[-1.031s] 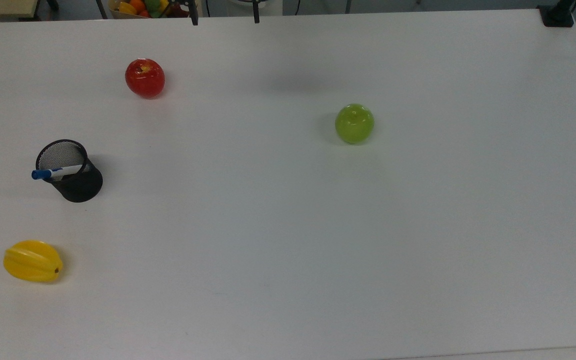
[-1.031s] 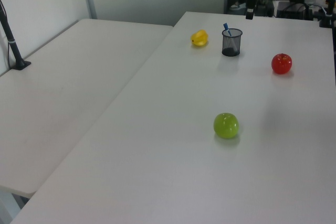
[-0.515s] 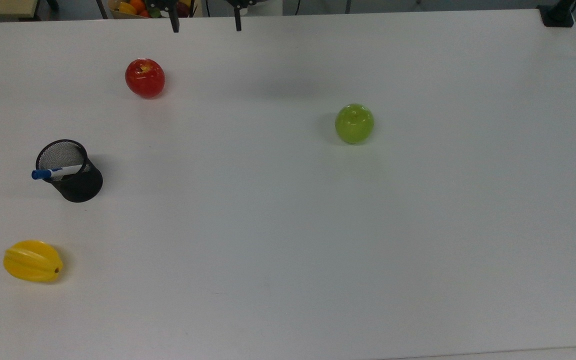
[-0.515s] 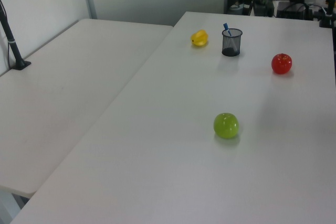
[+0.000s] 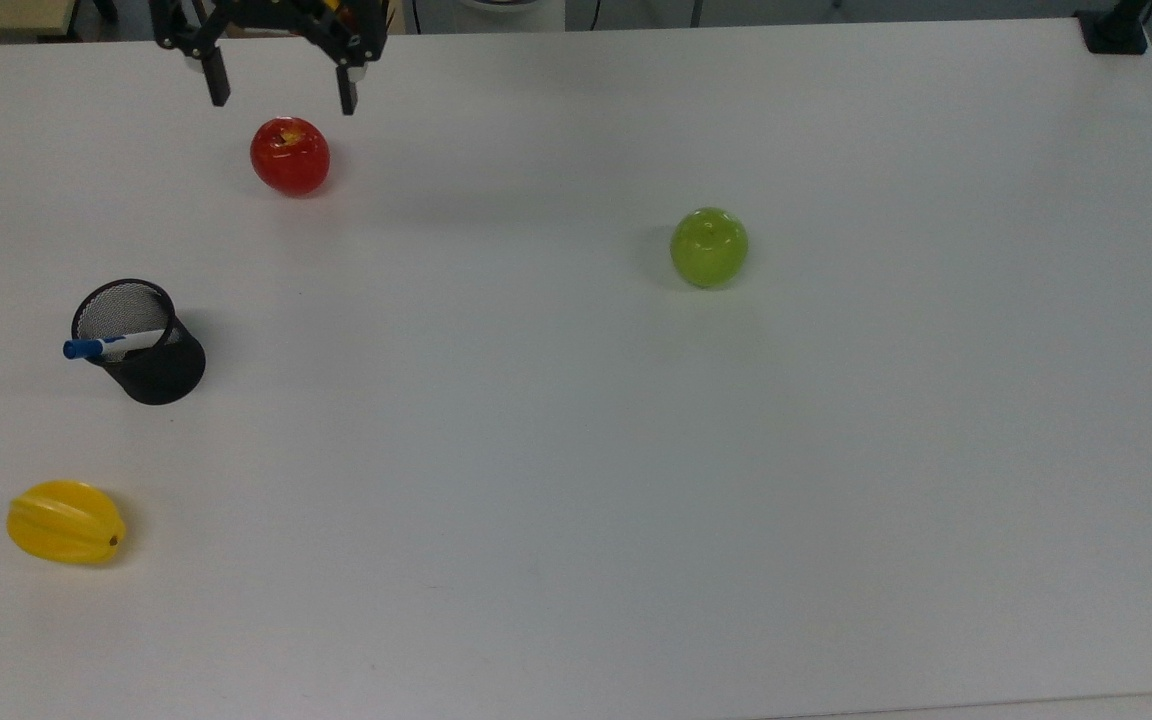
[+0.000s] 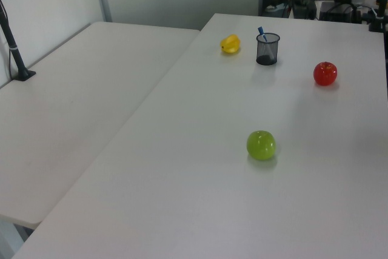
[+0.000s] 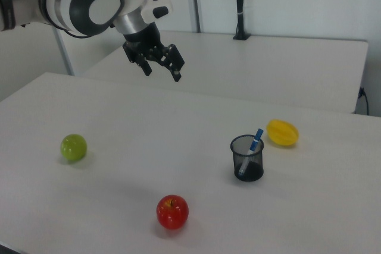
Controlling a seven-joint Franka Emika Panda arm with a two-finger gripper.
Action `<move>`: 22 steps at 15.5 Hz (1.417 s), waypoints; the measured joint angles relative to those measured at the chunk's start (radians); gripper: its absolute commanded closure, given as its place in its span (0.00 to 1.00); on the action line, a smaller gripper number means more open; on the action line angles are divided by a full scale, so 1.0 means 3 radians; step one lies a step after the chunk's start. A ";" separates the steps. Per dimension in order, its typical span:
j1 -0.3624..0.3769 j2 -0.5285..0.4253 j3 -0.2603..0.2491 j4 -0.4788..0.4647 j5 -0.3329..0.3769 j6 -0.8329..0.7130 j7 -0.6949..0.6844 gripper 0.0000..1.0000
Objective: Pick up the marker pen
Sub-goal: 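Move the open gripper over the black mesh pen cup, then lower the gripper and close it on the blue-capped marker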
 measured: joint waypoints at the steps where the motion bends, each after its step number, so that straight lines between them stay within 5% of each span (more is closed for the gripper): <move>1: -0.0032 0.0042 -0.0014 0.0000 0.0000 0.0100 -0.0001 0.00; 11: -0.0289 0.0555 -0.0069 0.0002 -0.0247 0.1153 -0.0013 0.00; 18: -0.0429 0.1011 -0.0189 0.0002 -0.0283 0.1974 -0.0014 0.28; 22: -0.0506 0.1216 -0.0189 0.0003 -0.0283 0.2292 -0.0013 0.34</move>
